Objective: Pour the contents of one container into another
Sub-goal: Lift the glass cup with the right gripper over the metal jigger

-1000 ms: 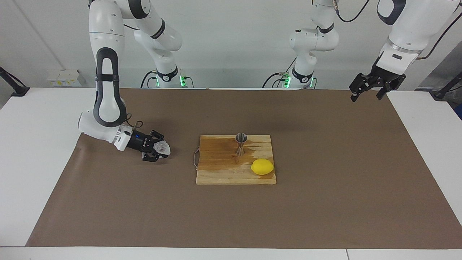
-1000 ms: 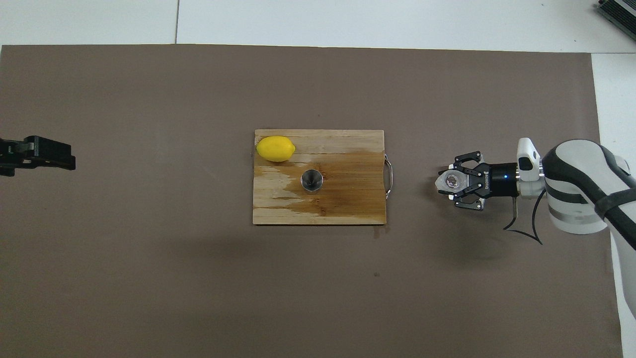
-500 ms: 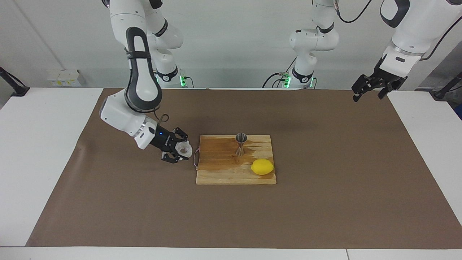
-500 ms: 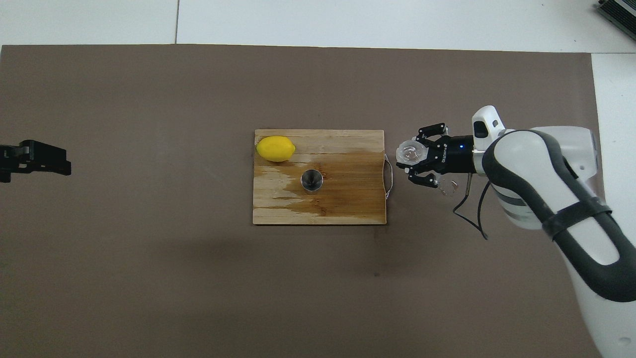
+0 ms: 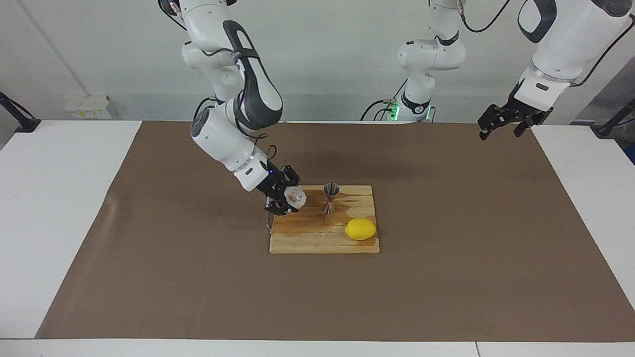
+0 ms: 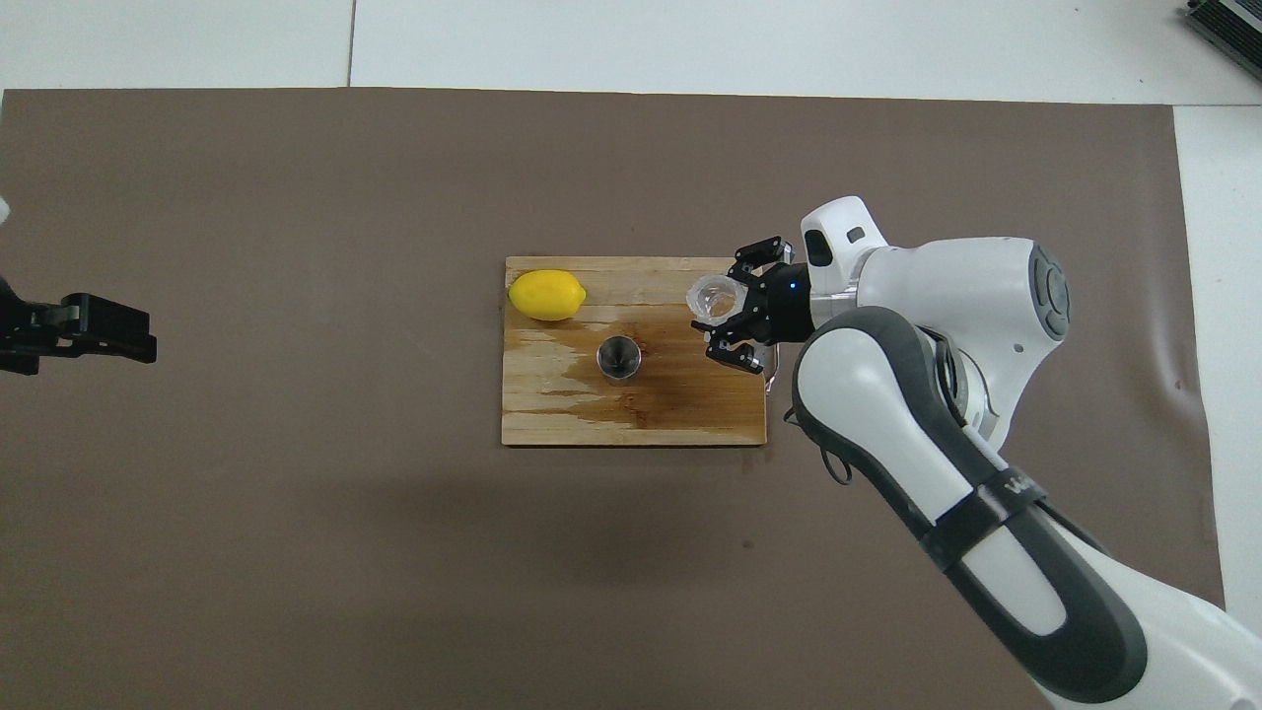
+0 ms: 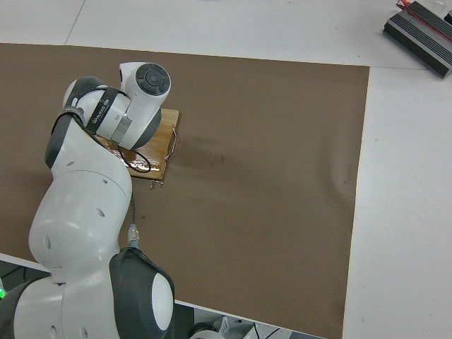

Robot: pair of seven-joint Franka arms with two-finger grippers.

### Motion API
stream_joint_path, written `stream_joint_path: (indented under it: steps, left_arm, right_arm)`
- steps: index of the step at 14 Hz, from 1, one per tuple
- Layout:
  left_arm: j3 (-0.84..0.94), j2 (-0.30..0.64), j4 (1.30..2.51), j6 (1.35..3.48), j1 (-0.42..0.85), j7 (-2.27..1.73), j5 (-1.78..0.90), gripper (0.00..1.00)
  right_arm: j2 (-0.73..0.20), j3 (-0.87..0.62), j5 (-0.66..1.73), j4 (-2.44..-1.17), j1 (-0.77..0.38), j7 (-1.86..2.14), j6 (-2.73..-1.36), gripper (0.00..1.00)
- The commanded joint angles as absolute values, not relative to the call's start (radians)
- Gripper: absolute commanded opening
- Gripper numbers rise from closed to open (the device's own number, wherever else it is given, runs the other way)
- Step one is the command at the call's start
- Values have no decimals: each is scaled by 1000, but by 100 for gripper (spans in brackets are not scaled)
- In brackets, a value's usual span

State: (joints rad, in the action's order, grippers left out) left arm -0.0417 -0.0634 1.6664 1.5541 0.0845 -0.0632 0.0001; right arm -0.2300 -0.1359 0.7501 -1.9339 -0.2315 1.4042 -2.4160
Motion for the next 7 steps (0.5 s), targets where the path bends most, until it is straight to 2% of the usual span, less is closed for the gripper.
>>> stream_joint_path:
  steps: [1,7]
  left_arm:
    - [-43,-100,1706,1554,86,4,2,100]
    - [-43,-100,1707,1562,80,32,2,100]
  right_arm:
    - [-206,-133,687,-1934,-264,1353,-2408,12]
    - [-206,-133,452,-1933,-324,1214,-2411,12]
